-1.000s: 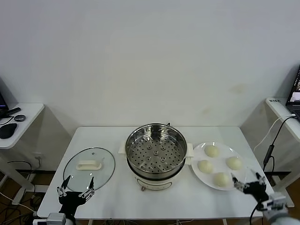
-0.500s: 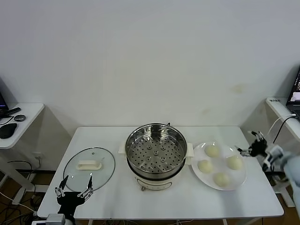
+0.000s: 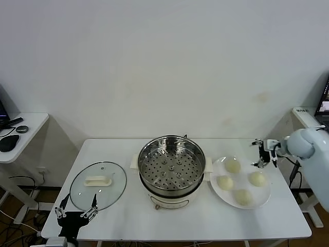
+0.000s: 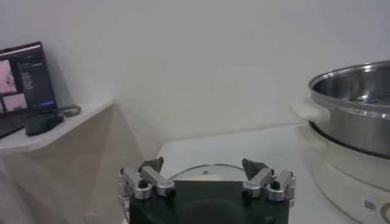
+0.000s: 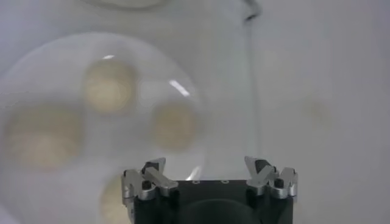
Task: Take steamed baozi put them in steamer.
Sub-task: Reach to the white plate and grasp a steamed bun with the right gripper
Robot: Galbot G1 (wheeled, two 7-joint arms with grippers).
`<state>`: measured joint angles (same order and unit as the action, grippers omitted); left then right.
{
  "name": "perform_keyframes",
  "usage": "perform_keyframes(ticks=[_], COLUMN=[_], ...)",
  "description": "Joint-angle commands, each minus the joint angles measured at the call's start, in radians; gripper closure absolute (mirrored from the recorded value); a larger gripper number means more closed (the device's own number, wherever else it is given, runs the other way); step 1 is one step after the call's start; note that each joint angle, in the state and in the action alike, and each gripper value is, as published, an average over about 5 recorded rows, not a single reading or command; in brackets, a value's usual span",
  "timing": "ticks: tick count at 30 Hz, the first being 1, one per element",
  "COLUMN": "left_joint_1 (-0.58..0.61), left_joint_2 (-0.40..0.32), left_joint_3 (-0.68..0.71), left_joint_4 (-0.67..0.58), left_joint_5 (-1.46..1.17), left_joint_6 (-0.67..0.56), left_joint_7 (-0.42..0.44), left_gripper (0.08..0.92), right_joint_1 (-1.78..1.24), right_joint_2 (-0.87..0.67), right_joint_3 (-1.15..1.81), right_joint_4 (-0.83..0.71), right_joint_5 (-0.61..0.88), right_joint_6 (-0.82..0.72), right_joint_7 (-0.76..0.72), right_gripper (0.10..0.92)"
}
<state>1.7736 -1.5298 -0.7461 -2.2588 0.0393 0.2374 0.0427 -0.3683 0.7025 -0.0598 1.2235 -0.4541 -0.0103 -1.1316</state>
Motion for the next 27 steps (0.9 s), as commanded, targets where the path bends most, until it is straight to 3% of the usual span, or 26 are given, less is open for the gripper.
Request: perform_keyframes(ticks=[1,6,27], left_joint_1=[0.006,0.020,0.040], left_joint_2=[-0.002,-0.005,-0.006], left_joint_3=[0.003,0.005,0.014], left_joint_4=[-0.005,-0.003,-0.001], left_joint_5=[0.003,0.004,0.015], left_joint_6=[0.000,-0.003,-0.010], left_joint_7=[-0.001,-0.005,-0.008], left_gripper=[0.177,0.177,0.177], right_joint_1=[0.157,0.122,0.123], right_joint_2=[0.100,0.180,0.250], right_joint_3=[-0.208,-0.141,-0.101], right_joint_4=[-0.220,-0.281,-0.362], right_joint_5=[-0.069,-0.098,-0.162], right_joint_6=[0.095,0.132,0.154], right_joint_7=[-0.074,0.039,0.038], right_gripper=[0.203,0.203,0.203])
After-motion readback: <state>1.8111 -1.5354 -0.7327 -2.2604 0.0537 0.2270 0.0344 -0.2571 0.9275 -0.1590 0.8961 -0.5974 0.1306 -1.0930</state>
